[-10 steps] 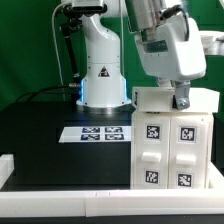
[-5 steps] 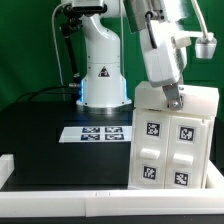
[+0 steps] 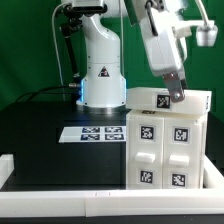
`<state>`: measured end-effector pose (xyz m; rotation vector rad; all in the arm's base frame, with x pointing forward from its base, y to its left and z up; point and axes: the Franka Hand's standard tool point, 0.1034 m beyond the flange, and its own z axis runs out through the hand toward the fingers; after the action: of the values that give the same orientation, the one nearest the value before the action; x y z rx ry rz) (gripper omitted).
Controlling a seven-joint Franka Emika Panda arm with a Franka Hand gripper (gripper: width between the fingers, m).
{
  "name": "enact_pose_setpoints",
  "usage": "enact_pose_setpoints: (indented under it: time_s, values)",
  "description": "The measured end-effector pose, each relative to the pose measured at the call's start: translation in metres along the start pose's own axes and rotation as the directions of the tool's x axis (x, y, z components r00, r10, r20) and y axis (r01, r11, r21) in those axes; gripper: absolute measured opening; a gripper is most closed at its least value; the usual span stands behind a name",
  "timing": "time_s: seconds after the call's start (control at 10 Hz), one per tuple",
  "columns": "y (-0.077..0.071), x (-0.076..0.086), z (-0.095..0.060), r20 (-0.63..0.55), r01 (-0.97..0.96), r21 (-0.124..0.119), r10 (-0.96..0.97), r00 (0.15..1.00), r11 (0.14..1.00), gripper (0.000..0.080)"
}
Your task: Assemble cabinet
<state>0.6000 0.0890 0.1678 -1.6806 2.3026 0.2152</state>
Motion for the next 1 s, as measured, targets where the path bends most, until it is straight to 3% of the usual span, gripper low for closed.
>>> enact_pose_setpoints:
  time_s: [0.1,0.4,0.6,0.8,1.0]
  values:
    - [0.001,-0.003,-0.009,0.014,-0.007,0.009,0.007,1.000,1.000,0.0796]
    - [0.003,-0.006,-0.012,0.037,0.021,0.013,-0.021,0.999,1.000,0.0797]
    - [0.002,-0.008,-0.009,0.039,0.107,-0.016,-0.107,0.994,0.994,0.0797]
    - [-0.001,-0.011,-0.010,0.024,0.436,-0.035,-0.435,0.900,0.899,0.0797]
    - [0.001,-0.016,-0.011,0.027,0.615,-0.054,-0.614,0.789,0.787,0.0797]
